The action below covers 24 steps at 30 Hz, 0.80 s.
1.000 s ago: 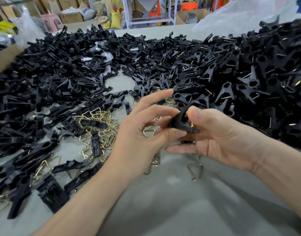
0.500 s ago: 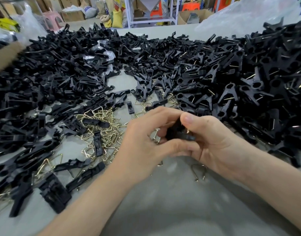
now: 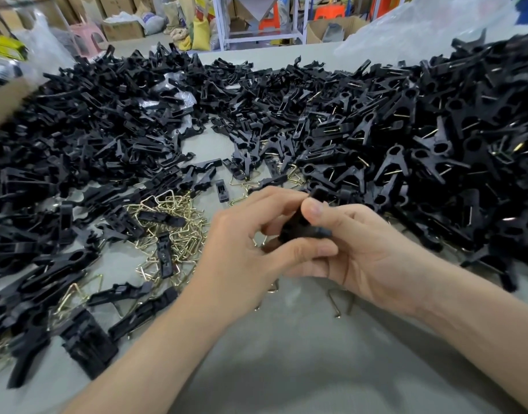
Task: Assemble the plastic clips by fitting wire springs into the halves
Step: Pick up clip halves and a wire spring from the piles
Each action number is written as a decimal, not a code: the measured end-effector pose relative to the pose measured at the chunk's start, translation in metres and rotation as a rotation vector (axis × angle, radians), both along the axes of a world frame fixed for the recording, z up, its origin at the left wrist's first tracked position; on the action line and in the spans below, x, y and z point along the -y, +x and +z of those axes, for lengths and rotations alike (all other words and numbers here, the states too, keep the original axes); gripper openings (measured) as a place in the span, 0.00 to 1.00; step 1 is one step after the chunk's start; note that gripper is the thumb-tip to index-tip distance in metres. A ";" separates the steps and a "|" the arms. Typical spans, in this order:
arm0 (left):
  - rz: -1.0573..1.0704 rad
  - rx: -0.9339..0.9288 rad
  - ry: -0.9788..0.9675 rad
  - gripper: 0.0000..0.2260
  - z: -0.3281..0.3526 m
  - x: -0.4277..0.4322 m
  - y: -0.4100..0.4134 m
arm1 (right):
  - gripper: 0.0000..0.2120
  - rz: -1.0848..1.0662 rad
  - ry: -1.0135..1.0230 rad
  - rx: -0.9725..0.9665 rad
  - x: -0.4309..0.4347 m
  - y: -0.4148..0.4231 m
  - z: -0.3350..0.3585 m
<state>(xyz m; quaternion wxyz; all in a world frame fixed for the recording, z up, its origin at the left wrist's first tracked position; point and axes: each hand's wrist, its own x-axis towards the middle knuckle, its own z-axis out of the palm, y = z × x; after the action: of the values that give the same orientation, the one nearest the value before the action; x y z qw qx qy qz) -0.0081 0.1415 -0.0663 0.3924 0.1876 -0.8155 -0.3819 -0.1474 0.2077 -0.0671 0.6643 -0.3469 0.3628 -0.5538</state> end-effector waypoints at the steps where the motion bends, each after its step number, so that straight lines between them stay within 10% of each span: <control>1: 0.019 0.000 -0.007 0.14 0.001 0.001 0.001 | 0.25 -0.002 -0.011 -0.060 0.001 -0.004 0.002; 7: 0.099 0.184 -0.480 0.27 0.001 0.014 0.005 | 0.22 -0.255 -0.371 -1.207 -0.005 -0.020 0.016; 19: -0.025 0.182 -0.484 0.26 0.001 0.017 0.009 | 0.15 -0.267 -0.845 -1.752 -0.015 -0.023 0.030; 24: 0.080 0.188 -0.411 0.31 0.008 0.018 0.014 | 0.20 -0.298 -0.703 -1.788 -0.020 -0.021 0.034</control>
<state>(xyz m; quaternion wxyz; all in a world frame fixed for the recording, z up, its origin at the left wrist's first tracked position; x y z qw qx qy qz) 0.0056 0.1232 -0.0581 0.3594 0.1707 -0.9011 -0.1725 -0.1684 0.2278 -0.0328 -0.0749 -0.7687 0.5876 -0.2412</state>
